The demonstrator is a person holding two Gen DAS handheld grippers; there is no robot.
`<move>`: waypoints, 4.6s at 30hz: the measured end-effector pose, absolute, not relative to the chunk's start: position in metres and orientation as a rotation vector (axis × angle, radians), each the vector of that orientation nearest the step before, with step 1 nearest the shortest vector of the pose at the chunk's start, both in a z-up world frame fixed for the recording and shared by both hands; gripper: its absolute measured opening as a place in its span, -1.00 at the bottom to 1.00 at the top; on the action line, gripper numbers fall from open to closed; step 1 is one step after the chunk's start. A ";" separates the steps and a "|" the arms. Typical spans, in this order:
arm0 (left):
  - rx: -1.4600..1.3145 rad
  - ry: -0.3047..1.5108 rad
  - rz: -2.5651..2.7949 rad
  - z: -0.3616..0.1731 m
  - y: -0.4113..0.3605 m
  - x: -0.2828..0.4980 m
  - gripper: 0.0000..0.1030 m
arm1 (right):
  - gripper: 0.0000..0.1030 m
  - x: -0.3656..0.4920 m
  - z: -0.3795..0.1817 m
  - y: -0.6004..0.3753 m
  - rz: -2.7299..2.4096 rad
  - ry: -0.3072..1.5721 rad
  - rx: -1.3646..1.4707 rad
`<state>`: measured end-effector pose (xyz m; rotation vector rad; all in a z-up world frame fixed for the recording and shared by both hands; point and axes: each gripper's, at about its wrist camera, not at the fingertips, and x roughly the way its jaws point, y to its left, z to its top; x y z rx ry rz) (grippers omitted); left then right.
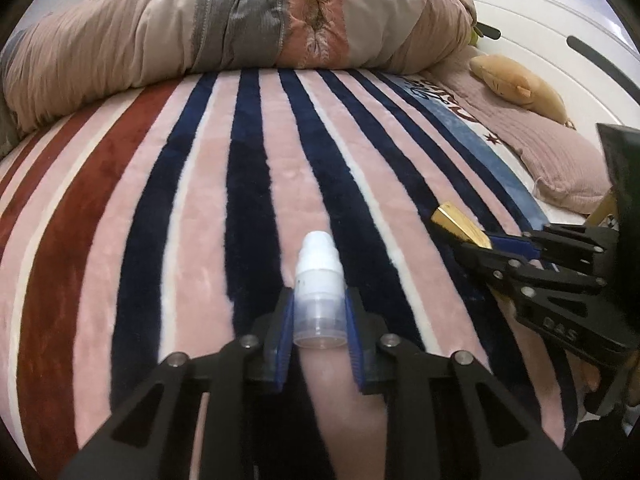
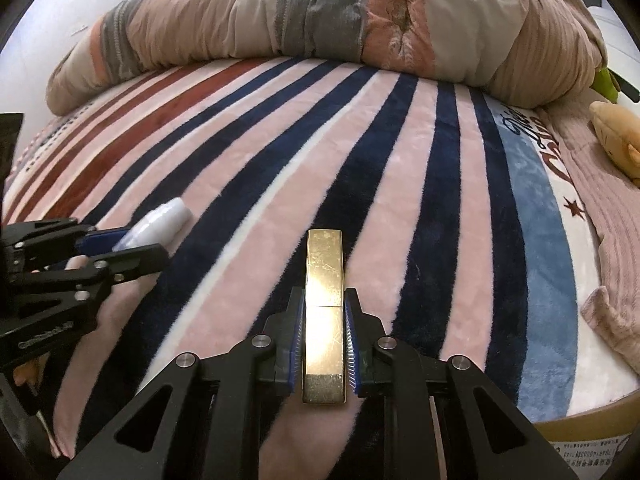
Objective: Organize rigid objects
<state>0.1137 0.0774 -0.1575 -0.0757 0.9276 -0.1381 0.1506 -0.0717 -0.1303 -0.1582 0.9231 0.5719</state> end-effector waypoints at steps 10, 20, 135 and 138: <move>-0.053 0.854 -0.106 -0.107 0.077 0.098 -0.59 | -0.74 0.101 -0.065 -0.082 0.669 0.803 -0.110; 0.018 0.635 -0.320 0.030 -0.005 0.023 -0.59 | -0.74 0.019 0.039 -0.172 0.693 0.579 -0.030; -0.016 0.564 -0.042 0.051 -0.055 -0.011 0.76 | 0.85 0.007 0.035 -0.320 0.674 0.430 0.046; -0.013 0.562 -0.042 0.051 -0.055 -0.011 0.76 | 0.85 0.008 0.035 -0.321 0.676 0.430 0.046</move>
